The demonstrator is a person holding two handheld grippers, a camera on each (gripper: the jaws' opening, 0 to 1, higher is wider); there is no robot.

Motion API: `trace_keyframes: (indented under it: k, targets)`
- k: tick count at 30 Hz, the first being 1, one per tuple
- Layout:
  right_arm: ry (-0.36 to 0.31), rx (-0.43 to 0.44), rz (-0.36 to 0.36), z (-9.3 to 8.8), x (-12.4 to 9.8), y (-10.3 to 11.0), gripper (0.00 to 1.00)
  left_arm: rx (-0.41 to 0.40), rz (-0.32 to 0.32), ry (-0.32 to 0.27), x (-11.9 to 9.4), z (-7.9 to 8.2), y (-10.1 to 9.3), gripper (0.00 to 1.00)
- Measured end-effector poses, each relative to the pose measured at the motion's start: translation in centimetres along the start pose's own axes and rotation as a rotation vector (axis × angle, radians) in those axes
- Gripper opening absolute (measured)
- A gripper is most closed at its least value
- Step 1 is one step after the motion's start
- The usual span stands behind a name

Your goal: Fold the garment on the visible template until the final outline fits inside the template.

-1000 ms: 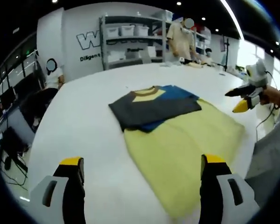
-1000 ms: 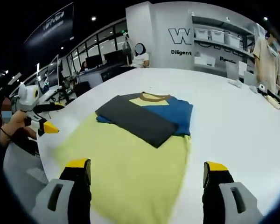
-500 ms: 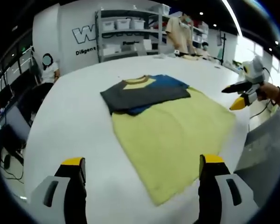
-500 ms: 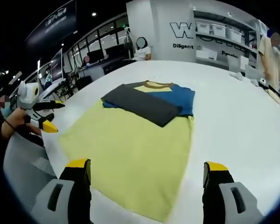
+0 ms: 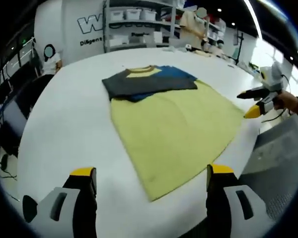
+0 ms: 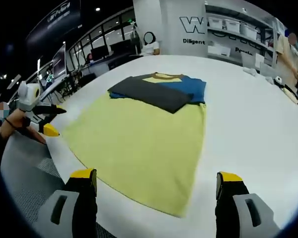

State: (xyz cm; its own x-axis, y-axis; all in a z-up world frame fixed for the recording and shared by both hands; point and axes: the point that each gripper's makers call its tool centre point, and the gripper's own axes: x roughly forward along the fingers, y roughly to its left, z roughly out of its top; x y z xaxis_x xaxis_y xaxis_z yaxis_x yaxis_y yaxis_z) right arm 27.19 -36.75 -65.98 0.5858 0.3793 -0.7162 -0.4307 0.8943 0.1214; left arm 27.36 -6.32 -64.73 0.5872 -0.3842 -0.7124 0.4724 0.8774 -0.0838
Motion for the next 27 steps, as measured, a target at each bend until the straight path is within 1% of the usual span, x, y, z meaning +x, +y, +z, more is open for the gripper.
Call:
trace_keyframes:
  k: [1, 4, 6, 7, 8, 9, 12, 14, 17, 19, 21, 24, 26, 27]
  targets:
    - [0.005, 0.002, -0.001, -0.2, 0.0, 0.0, 0.98, -0.006, -0.002, 0.000, 0.0, 0.0, 0.0, 0.84]
    - [0.016, 0.021, -0.006, -0.8, -0.3, 0.0, 0.92, -0.017, -0.002, 0.029, 0.0, -0.8, -0.1, 0.76]
    - [0.015, 0.033, -0.017, -1.0, -0.4, -0.2, 0.86, -0.033, -0.001, 0.048, 0.0, -1.4, 0.0, 0.69]
    - [0.022, 0.041, -0.034, -1.2, -0.5, -0.5, 0.81, -0.064, 0.000, 0.055, 0.0, -1.7, 0.0, 0.65]
    - [0.024, 0.039, -0.047, -1.4, -0.5, -0.7, 0.77, -0.073, -0.007, 0.062, -0.1, -1.8, 0.0, 0.61]
    - [0.025, 0.036, -0.061, -1.5, -0.5, -1.0, 0.75, -0.083, -0.013, 0.068, -0.1, -1.9, 0.0, 0.59]
    - [0.037, 0.033, -0.070, -1.9, -0.6, -1.1, 0.71, -0.084, -0.012, 0.074, -0.1, -2.1, -0.1, 0.51]
    - [0.047, 0.036, -0.076, -2.2, -0.6, -1.2, 0.68, -0.088, -0.005, 0.096, -0.2, -2.5, 0.0, 0.45]
    - [0.063, 0.040, -0.093, -2.6, -0.7, -1.4, 0.61, -0.120, -0.019, 0.118, -0.1, -3.0, -0.3, 0.38]
    - [0.060, 0.064, -0.097, -2.7, -0.7, -1.5, 0.54, -0.134, -0.026, 0.133, 0.0, -3.2, -0.4, 0.35]
    - [0.070, 0.074, -0.092, -3.0, -0.8, -1.5, 0.49, -0.138, -0.017, 0.140, 0.0, -3.4, -0.3, 0.33]
    - [0.082, 0.065, -0.110, -3.3, -0.9, -1.8, 0.46, -0.147, -0.014, 0.133, 0.0, -3.3, -0.2, 0.26]
    - [0.086, 0.061, -0.119, -3.3, -1.0, -2.0, 0.41, -0.174, -0.023, 0.143, 0.0, -3.4, -0.4, 0.22]
    - [0.102, 0.056, -0.125, -3.6, -1.1, -2.1, 0.37, -0.167, -0.035, 0.149, 0.1, -3.5, -0.7, 0.20]
